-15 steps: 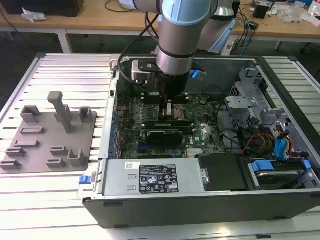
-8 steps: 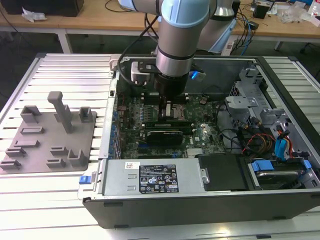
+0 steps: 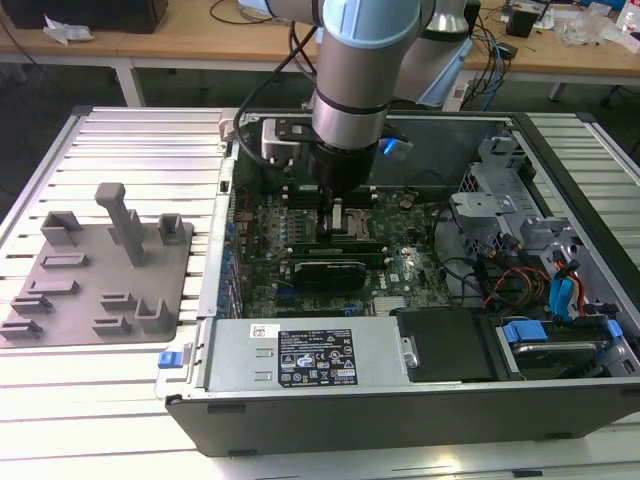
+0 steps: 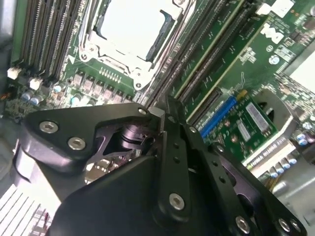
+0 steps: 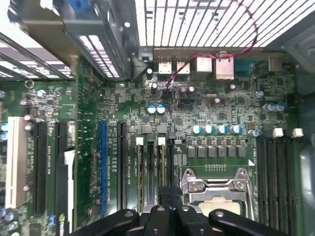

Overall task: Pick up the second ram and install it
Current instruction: 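Press down the second ram until it locks into place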

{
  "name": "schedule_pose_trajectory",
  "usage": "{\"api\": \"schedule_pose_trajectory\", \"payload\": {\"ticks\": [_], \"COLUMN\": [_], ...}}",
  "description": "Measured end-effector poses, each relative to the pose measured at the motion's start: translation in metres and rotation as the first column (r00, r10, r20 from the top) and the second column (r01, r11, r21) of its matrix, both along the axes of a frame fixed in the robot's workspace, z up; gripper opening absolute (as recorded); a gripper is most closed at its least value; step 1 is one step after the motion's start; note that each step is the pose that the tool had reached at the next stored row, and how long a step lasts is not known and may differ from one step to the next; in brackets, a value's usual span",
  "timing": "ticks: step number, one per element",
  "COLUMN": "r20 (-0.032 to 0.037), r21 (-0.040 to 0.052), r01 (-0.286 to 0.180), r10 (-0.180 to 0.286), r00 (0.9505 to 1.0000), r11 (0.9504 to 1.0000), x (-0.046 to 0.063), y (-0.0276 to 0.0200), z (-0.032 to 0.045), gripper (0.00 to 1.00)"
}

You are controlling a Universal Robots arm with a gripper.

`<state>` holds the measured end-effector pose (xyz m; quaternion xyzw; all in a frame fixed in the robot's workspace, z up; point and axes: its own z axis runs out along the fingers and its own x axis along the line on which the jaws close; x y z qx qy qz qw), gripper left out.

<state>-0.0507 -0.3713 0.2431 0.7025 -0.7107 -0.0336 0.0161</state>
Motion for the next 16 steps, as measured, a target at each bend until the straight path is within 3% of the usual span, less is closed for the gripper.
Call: {"api": "schedule_pose_trajectory", "payload": {"ticks": [3,7,10,16], "r20": [0.0,-0.0001,0.0,-0.0001], "r21": [-0.0001,-0.0002,-0.0001,-0.0001], "r01": [0.0,0.0,0.0,0.0], "r10": [0.0,0.0,0.0,0.0], "r00": [1.0,1.0,1.0,1.0], "r11": [1.0,1.0,1.0,1.0], "x": [0.0,0.007,0.029,0.03], "y": [0.0,0.0,0.0,0.0], "z": [0.0111,0.0113,0.0113,0.0113], "gripper": [0.08,0.08,0.08,0.08]}}
